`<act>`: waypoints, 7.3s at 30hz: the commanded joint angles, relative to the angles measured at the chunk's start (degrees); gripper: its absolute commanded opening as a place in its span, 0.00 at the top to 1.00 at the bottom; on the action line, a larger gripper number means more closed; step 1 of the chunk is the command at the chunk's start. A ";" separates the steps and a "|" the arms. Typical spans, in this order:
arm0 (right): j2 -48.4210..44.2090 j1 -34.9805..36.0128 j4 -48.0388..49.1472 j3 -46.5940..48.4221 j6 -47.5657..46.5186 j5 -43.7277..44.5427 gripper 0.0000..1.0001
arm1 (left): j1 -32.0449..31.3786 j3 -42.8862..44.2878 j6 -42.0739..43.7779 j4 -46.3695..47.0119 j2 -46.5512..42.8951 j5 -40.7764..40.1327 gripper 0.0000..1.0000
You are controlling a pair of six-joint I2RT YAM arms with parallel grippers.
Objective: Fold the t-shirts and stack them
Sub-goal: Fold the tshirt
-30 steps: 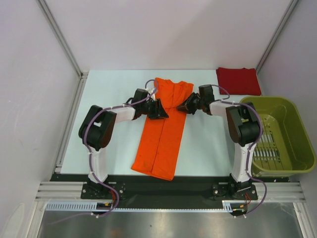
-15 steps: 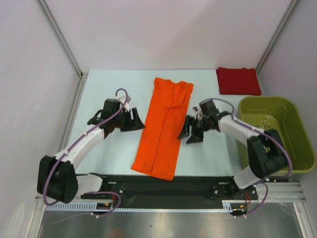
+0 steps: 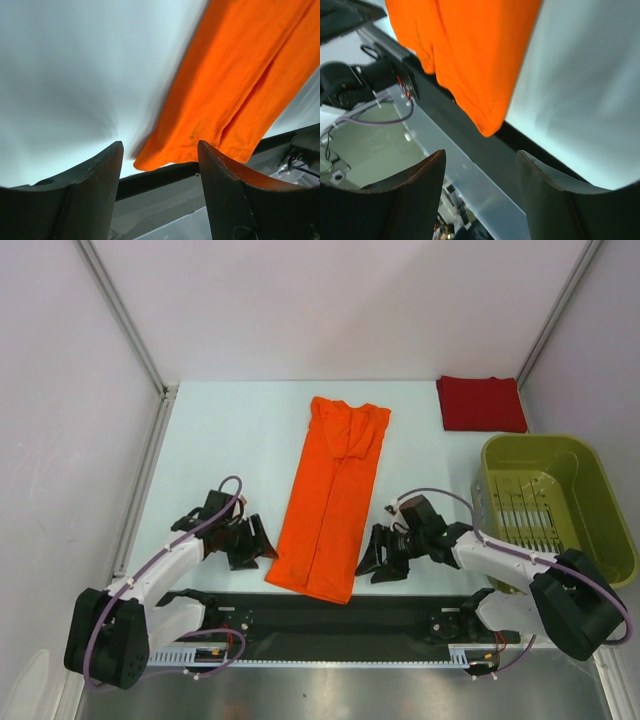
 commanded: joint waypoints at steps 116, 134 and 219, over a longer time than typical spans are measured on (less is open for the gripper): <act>63.26 -30.63 -40.00 87.83 -30.05 3.91 0.55 | 3.16 80.16 11.65 -6.20 62.65 -4.93 0.63; 18.21 -18.24 -6.67 21.69 -11.23 1.58 0.35 | -3.43 23.26 10.02 15.04 28.02 5.86 0.54; 49.37 -22.89 -22.11 60.69 -26.13 8.54 0.63 | -1.85 47.57 19.31 22.61 52.09 -0.65 0.46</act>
